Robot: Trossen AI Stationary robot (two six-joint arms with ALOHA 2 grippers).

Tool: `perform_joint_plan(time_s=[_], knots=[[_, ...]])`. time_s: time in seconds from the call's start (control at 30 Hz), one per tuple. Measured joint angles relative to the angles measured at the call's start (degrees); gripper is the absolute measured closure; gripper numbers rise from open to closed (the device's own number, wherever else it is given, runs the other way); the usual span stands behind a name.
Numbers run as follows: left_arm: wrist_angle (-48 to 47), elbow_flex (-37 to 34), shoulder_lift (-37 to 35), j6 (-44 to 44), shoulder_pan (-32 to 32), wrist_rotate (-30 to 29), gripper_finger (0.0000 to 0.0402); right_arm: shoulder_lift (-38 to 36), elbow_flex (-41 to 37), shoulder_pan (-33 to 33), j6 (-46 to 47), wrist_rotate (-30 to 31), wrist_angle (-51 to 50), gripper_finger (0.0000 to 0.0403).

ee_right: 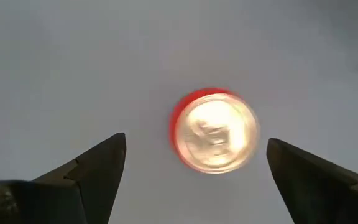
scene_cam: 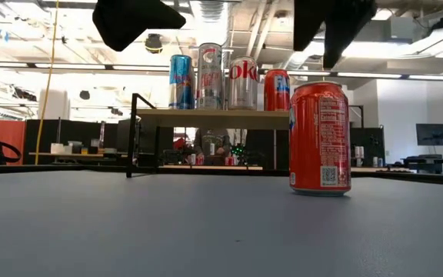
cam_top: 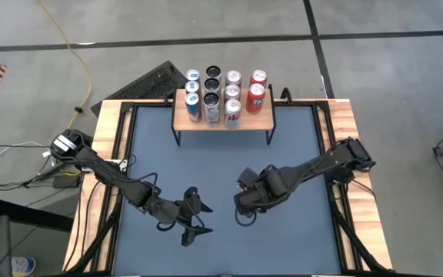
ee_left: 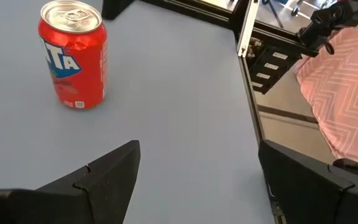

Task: Place canned beverage on shelf
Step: Put the orange soda can on the shelf aligned with the other orange soda can

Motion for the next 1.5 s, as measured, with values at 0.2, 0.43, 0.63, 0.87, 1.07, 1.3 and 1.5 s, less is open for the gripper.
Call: perform_joint_plan(time_s=[0.2, 0.43, 0.63, 0.87, 1.07, 1.3, 1.5], knots=[[-0.49, 0.00, 0.00, -0.01, 0.00, 0.09, 0.0086, -3.06, -7.32, -3.35, -1.80, -5.65, 9.57, 0.0040], [-2.54, 0.00, 0.00, -0.02, 0.00, 0.07, 0.0086, -3.52, -13.80, -5.94, 0.05, -7.11, 12.02, 0.0042], [-2.82, 0.00, 0.00, 0.04, -0.02, 0.09, 0.0086, -3.48, -14.66, -6.67, -1.82, -10.29, 17.38, 0.0043], [-2.87, 0.00, 0.00, 0.04, -0.02, 0.00, 0.0086, -3.37, -14.67, -6.86, -2.06, -10.66, 15.31, 0.0077], [-2.95, 0.00, 0.00, 0.04, -0.02, -0.04, 0.0086, -3.35, -14.67, -6.91, -5.28, -11.91, 15.32, 0.0100], [-3.12, 0.00, 0.00, 0.05, 0.00, -0.45, 0.0086, -3.37, -14.61, -6.41, -15.51, -12.98, 15.67, 0.0131], [-3.14, 0.00, 0.00, 0.03, 0.00, -1.01, 0.0086, -3.37, -14.56, -5.58, -35.17, -13.71, 15.70, 0.0142]])
